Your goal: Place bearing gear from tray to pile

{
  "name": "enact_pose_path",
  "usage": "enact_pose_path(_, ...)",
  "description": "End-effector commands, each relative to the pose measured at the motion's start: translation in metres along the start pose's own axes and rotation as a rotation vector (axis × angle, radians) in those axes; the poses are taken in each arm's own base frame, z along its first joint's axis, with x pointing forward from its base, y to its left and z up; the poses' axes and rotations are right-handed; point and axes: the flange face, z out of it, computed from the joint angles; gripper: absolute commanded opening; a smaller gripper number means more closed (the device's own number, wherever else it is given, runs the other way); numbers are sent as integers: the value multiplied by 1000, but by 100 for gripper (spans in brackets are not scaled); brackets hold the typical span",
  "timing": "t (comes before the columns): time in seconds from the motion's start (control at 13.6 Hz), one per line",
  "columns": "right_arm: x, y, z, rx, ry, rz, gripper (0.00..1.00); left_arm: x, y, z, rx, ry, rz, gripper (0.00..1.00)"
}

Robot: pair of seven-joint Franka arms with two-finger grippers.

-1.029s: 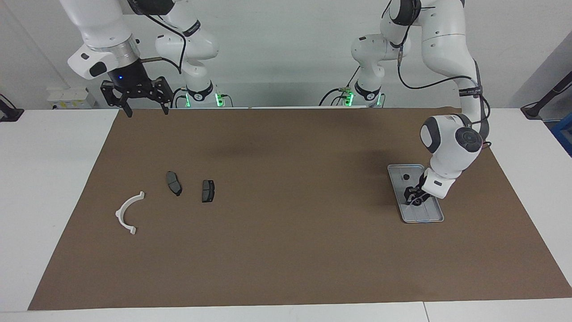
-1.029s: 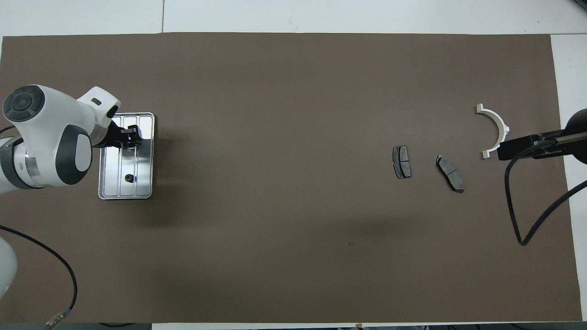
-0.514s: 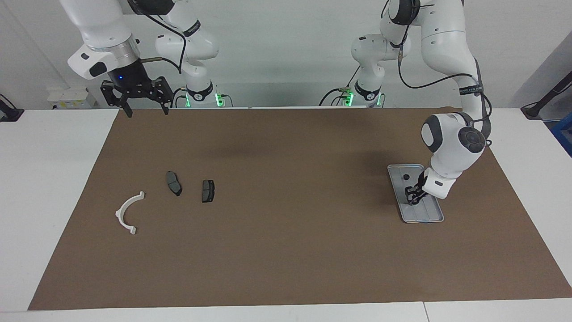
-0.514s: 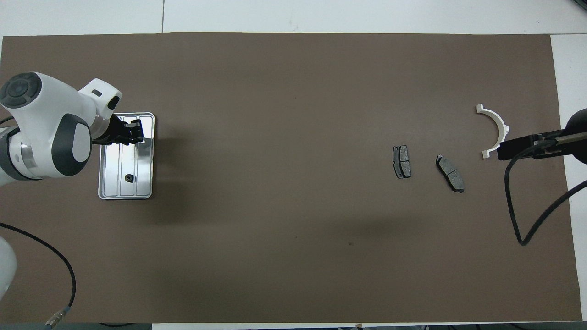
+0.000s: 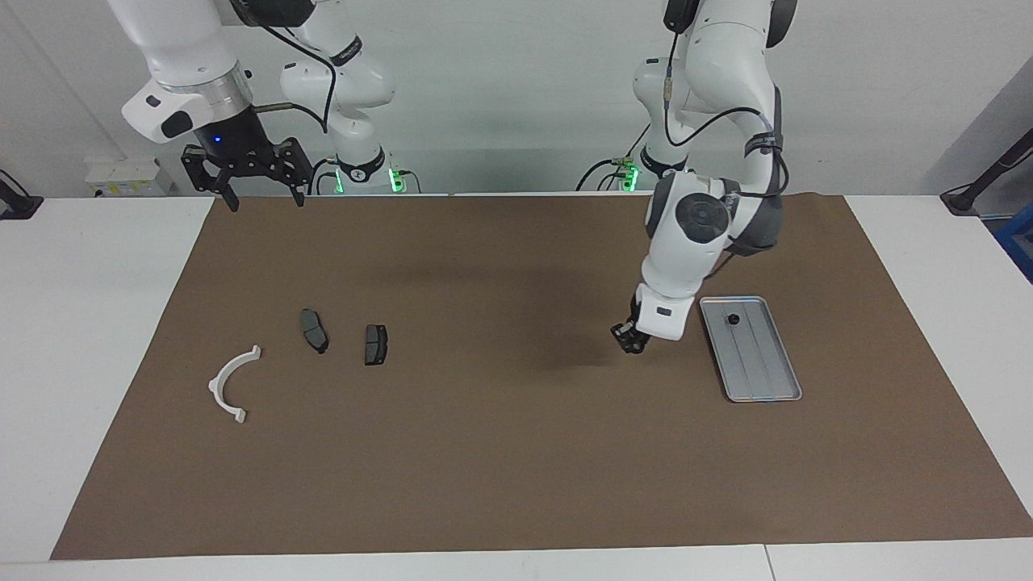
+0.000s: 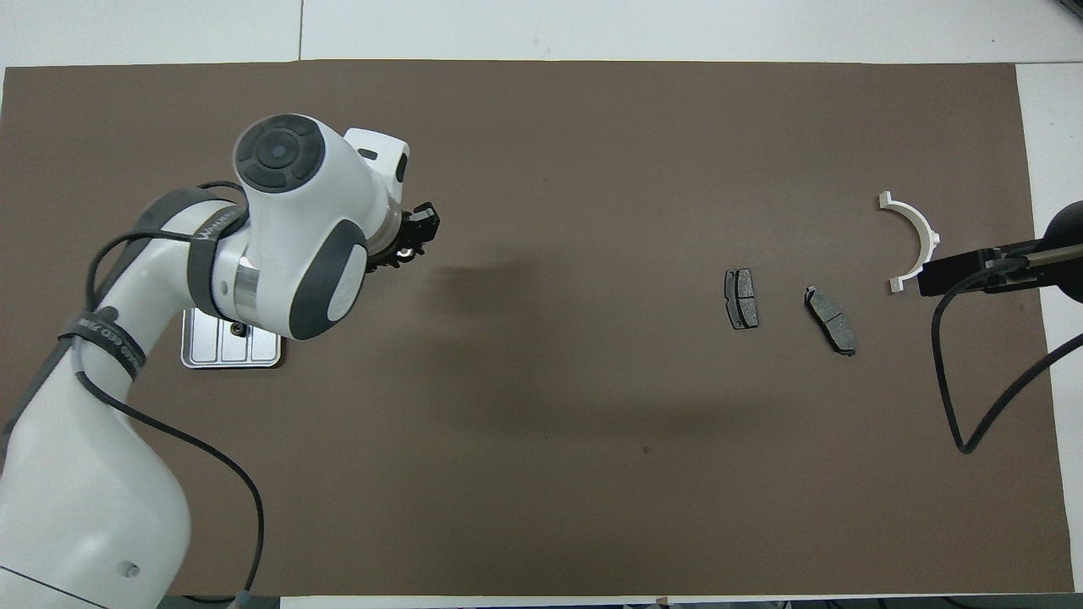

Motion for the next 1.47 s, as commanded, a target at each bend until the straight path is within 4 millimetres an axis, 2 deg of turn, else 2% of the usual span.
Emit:
enact_pose_path(0.0, -9, -4, 1, 25, -13, 28, 99, -29, 12, 28, -10, 14, -18, 23)
enact_pose_path(0.15, -9, -19, 11, 22, -27, 132, 99, -43, 8, 63, -31, 32, -15, 23)
enact_pose_path(0.22, -9, -29, 15, 23, -35, 152, 99, -45, 6, 71, -25, 29, -12, 24)
enact_pose_path(0.44, -4, -47, 38, 24, -18, 212, 99, -46, 5, 72, -21, 27, -11, 29)
enact_pose_path(0.51, -4, -56, 45, 23, -24, 231, 99, -46, 5, 72, -21, 27, -11, 29)
enact_pose_path(0.66, -3, -78, 61, 23, -22, 264, 98, -48, 3, 77, -13, 22, -11, 37)
enact_pose_path(0.88, -1, -108, 87, 23, -20, 315, 96, -52, -2, 86, -9, 22, -10, 39)
enact_pose_path(0.96, 3, -115, 94, 23, -21, 336, 96, -54, 0, 83, -6, 19, -5, 64)
enact_pose_path(1.03, 7, -119, 100, 24, -17, 367, 96, -50, 1, 77, 16, 13, -2, 100)
enact_pose_path(1.18, 11, -137, 110, 25, -16, 403, 94, -34, -1, 57, 51, 24, 14, 100)
enact_pose_path(1.25, 13, -143, 114, 26, -13, 436, 93, -22, -9, 47, 41, 34, -7, 100)
enact_pose_path(1.4, 16, -171, 131, 27, -14, 470, 92, -4, -31, 18, 26, 52, -21, 100)
